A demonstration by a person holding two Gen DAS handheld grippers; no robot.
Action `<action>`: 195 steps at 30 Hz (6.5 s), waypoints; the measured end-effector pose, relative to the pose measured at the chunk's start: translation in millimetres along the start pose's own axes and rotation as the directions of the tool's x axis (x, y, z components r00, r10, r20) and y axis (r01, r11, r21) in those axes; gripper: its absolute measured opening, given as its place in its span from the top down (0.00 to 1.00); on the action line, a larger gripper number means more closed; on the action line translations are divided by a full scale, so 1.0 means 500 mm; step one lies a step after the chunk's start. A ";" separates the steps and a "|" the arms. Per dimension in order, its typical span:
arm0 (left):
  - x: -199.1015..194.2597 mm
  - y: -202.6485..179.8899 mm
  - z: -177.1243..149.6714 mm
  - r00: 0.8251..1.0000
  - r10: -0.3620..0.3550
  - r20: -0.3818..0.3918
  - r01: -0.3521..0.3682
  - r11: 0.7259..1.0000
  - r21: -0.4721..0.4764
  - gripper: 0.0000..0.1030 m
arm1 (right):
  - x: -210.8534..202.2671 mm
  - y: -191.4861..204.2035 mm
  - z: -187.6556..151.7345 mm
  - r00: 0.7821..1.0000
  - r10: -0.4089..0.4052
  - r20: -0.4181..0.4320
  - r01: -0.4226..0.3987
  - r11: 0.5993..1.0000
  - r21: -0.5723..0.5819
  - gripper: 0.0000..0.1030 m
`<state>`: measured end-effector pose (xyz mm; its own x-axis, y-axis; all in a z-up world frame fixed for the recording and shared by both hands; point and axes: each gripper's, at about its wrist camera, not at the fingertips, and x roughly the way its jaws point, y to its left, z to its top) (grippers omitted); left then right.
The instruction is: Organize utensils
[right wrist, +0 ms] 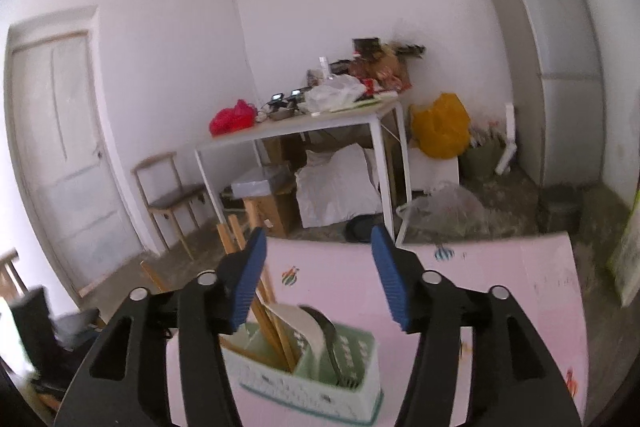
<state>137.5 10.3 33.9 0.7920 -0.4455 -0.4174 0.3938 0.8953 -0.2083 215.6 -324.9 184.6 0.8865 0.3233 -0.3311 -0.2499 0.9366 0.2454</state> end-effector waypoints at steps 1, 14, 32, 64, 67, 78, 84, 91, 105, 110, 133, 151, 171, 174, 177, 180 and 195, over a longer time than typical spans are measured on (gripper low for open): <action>0.010 -0.003 0.000 1.000 -0.011 -0.004 0.011 1.000 0.003 0.18 | -0.006 -0.018 -0.009 1.000 -0.014 -0.018 0.015 0.999 0.040 0.45; 0.170 -0.033 0.037 0.986 -0.157 -0.046 0.155 0.987 -0.053 0.18 | 0.103 -0.169 -0.200 0.919 0.320 -0.229 -0.123 0.786 0.606 0.45; 0.153 -0.049 0.039 0.987 -0.140 -0.082 0.127 0.982 -0.137 0.18 | 0.091 -0.130 -0.230 0.897 0.363 -0.254 -0.106 0.733 0.672 0.43; 0.023 -0.004 -0.011 0.985 -0.146 -0.092 0.122 0.966 -0.227 0.18 | -0.030 -0.017 -0.279 0.901 0.313 -0.301 -0.022 0.724 0.689 0.43; 0.010 -0.005 -0.011 0.986 -0.143 -0.089 0.120 0.967 -0.224 0.18 | -0.052 -0.012 -0.273 0.913 0.279 -0.298 -0.014 0.751 0.660 0.43; -0.115 -0.040 -0.028 0.989 0.101 -0.108 -0.111 0.989 -0.092 0.10 | -0.156 0.096 -0.263 0.929 -0.038 -0.368 0.142 0.955 0.260 0.35; -0.153 -0.050 -0.028 0.970 0.215 -0.116 -0.225 0.971 -0.081 0.08 | -0.177 0.163 -0.284 0.905 -0.191 -0.380 0.234 0.970 0.070 0.20; -0.176 -0.077 -0.030 0.916 0.382 -0.122 -0.387 0.922 -0.024 0.08 | -0.206 0.220 -0.278 0.889 -0.338 -0.308 0.328 0.941 -0.086 0.09; -0.210 -0.106 -0.016 0.862 0.491 -0.127 -0.487 0.871 0.064 0.08 | -0.234 0.261 -0.277 0.824 -0.525 -0.215 0.504 0.851 -0.146 0.06; -0.206 -0.120 -0.024 0.855 0.499 -0.143 -0.490 0.867 0.095 0.08 | -0.234 0.258 -0.282 0.810 -0.540 -0.228 0.523 0.842 -0.134 0.06; -0.206 -0.073 -0.027 0.802 0.549 -0.236 -0.555 0.831 0.045 0.08 | -0.205 0.248 -0.296 0.770 -0.564 -0.298 0.546 0.825 -0.148 0.06; -0.205 -0.071 -0.025 0.803 0.544 -0.242 -0.551 0.834 0.044 0.08 | -0.205 0.251 -0.295 0.769 -0.564 -0.299 0.547 0.824 -0.149 0.06; -0.211 -0.065 -0.022 0.805 0.539 -0.247 -0.547 0.836 0.043 0.08 | -0.207 0.252 -0.295 0.769 -0.565 -0.297 0.547 0.823 -0.151 0.06; -0.211 -0.066 -0.022 0.805 0.540 -0.245 -0.547 0.836 0.043 0.08 | -0.208 0.253 -0.294 0.770 -0.566 -0.296 0.547 0.823 -0.151 0.06; -0.212 -0.065 -0.022 0.805 0.538 -0.249 -0.546 0.836 0.042 0.08 | -0.211 0.253 -0.295 0.770 -0.566 -0.295 0.548 0.823 -0.150 0.06; -0.212 -0.069 -0.020 0.805 0.539 -0.250 -0.546 0.836 0.044 0.08 | -0.211 0.254 -0.295 0.768 -0.569 -0.295 0.550 0.821 -0.152 0.06; -0.208 -0.075 -0.019 0.806 0.536 -0.252 -0.544 0.838 0.044 0.08 | -0.213 0.252 -0.294 0.765 -0.569 -0.304 0.551 0.821 -0.150 0.06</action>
<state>36.1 23.2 76.5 0.7318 0.1210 -0.6707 -0.0803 0.9926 0.0915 32.5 -221.6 116.6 0.7016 -0.2444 -0.6694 0.2249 0.9673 -0.1175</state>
